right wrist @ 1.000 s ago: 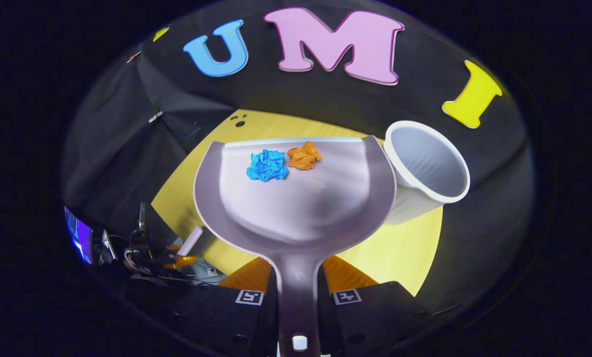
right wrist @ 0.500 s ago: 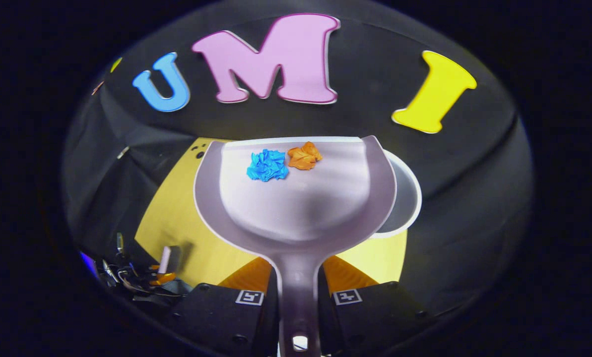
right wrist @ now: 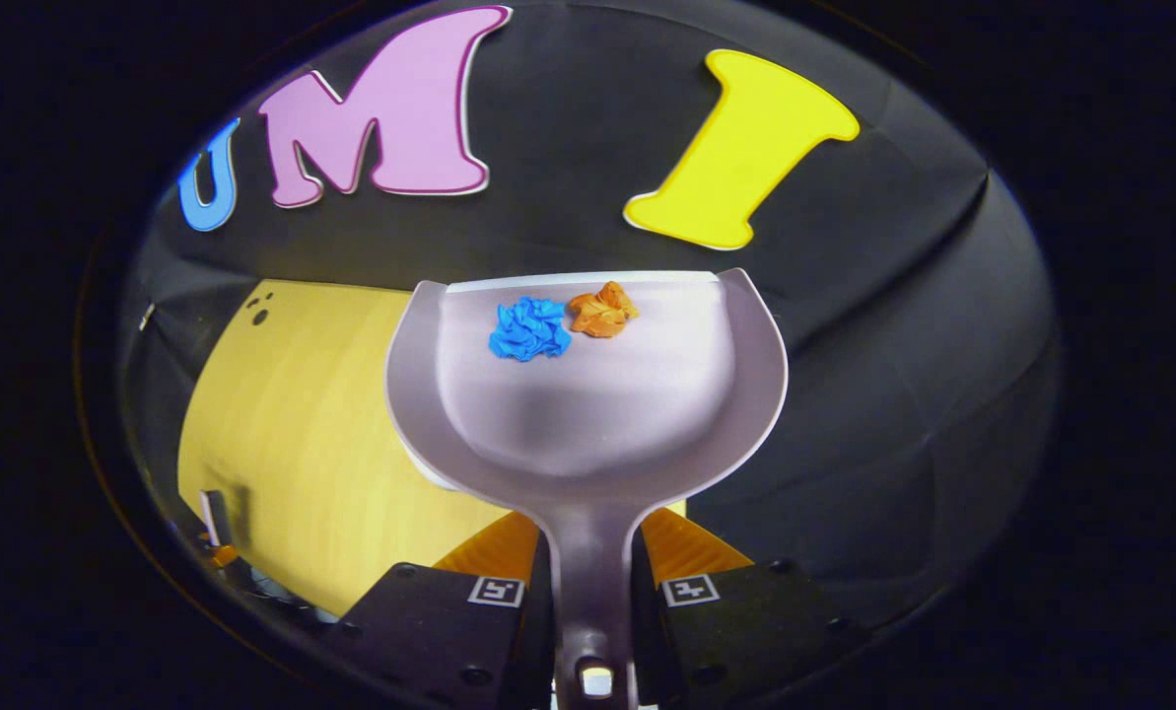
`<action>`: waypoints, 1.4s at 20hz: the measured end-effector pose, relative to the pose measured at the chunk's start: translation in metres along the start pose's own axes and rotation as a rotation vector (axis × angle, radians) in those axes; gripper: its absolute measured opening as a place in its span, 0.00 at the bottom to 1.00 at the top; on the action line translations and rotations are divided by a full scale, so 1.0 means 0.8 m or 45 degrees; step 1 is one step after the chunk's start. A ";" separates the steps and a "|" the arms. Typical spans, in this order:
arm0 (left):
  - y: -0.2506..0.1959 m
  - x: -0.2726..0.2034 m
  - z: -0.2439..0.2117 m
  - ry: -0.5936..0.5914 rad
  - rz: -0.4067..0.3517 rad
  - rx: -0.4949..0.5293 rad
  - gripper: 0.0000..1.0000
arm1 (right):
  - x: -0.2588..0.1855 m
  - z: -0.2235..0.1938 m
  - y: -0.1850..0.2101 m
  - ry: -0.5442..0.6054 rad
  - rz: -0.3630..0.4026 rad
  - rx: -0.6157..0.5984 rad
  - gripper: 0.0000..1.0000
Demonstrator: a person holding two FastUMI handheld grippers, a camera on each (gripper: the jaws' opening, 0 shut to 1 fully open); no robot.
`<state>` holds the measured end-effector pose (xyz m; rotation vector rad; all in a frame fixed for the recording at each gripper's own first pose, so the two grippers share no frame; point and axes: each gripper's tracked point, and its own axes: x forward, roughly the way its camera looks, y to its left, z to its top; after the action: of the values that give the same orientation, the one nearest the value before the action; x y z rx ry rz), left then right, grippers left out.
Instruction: Pick up the small broom and dustpan from the desktop, sweep the trash into the dustpan with the broom, and then empty the trash into the garbage bin.
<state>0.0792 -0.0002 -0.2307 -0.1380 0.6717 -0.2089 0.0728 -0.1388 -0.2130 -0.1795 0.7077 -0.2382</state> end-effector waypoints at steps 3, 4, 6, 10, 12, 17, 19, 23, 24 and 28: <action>0.003 0.002 0.013 -0.021 0.022 -0.009 0.26 | 0.000 0.001 -0.012 -0.018 -0.110 -0.122 0.36; 0.002 0.002 0.018 -0.029 0.022 -0.026 0.26 | -0.002 0.003 -0.015 -0.025 -0.145 -0.187 0.36; 0.000 0.003 0.025 -0.043 0.017 -0.062 0.27 | -0.008 0.011 -0.025 -0.070 -0.219 -0.314 0.36; 0.003 0.007 0.024 -0.039 0.048 -0.074 0.26 | 0.004 0.017 -0.042 -0.112 -0.305 -0.498 0.36; 0.003 0.008 0.023 -0.035 0.055 -0.075 0.26 | -0.002 0.020 -0.044 -0.125 -0.362 -0.584 0.36; 0.004 0.009 0.024 -0.034 0.069 -0.087 0.26 | -0.007 0.028 -0.050 -0.143 -0.499 -0.878 0.35; 0.004 0.009 0.025 -0.034 0.074 -0.093 0.26 | -0.005 0.037 -0.049 -0.146 -0.535 -0.951 0.36; 0.005 0.012 0.028 -0.042 0.090 -0.092 0.26 | 0.005 0.043 -0.055 -0.180 -0.630 -1.102 0.35; 0.003 0.013 0.030 -0.046 0.084 -0.092 0.26 | 0.004 0.045 -0.057 -0.190 -0.659 -1.148 0.36; -0.003 0.019 0.032 -0.046 0.073 -0.092 0.26 | 0.002 0.048 -0.058 -0.213 -0.745 -1.360 0.39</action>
<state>0.1070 -0.0046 -0.2194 -0.1909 0.6464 -0.1270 0.0918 -0.1807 -0.1741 -1.4210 0.5405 -0.3763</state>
